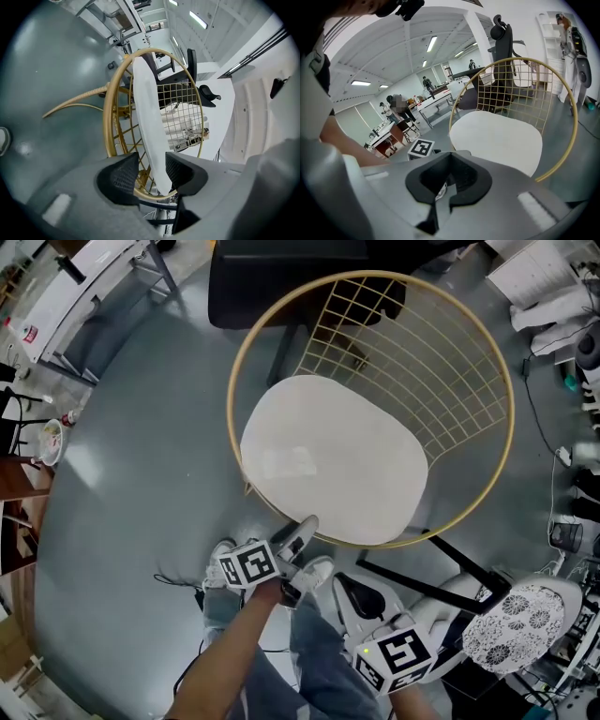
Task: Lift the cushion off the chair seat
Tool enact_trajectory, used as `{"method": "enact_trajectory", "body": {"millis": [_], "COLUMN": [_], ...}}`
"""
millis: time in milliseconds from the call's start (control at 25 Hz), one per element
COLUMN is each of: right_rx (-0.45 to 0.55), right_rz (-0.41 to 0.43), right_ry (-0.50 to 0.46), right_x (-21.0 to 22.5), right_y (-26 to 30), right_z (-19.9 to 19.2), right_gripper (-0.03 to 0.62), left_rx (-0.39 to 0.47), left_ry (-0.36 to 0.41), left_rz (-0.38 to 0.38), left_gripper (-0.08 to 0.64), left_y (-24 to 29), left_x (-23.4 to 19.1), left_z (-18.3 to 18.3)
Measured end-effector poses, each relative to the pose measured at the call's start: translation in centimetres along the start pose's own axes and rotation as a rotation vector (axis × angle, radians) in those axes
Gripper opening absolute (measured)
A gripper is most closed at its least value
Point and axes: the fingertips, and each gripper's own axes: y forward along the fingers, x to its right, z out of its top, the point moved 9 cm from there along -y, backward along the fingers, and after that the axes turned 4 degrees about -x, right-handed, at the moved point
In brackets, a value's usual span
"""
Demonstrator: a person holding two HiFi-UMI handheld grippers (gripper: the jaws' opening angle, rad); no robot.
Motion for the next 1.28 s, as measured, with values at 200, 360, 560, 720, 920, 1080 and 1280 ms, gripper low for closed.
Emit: {"method": "enact_trajectory", "body": {"millis": [200,360,560,720,920,1080,1280], "right_rx": [-0.016,-0.013,0.043,0.083,0.120,0.164,0.202], "right_rz": [-0.005,-0.009,-0.044,-0.074,-0.108,-0.129,-0.156], "right_ry": [0.005,0.019,0.044,0.074,0.095,0.120,0.150], "right_x": [0.0,0.0,0.5,1.0,0.7,0.0,-0.9], "right_y": [0.1,-0.6,-1.7,-2.9,-4.5,-5.8,-7.6], "right_z": [-0.5,-0.3,0.9,2.0,3.2,4.3,4.8], "right_gripper": [-0.002,-0.002,-0.002,-0.002,-0.002,-0.002,-0.002], "left_rx": [0.012,0.009,-0.003,-0.011,-0.024,-0.040,-0.054], "left_ry": [-0.022,-0.037,-0.020,0.020,0.051,0.061,0.057], "left_rz": [0.016,-0.012,-0.043,-0.057,-0.076,-0.121,-0.169], "left_gripper": [0.062,0.039,0.032,0.029,0.028,0.026,0.025], "left_y": [0.2,-0.6,-1.0,-1.4,-1.5,-1.5,-2.8], "left_x": [0.0,1.5,4.4,7.7,11.4,14.2,17.9], "left_z": [0.6,0.3,1.6,2.9,4.0,4.7,5.3]}}
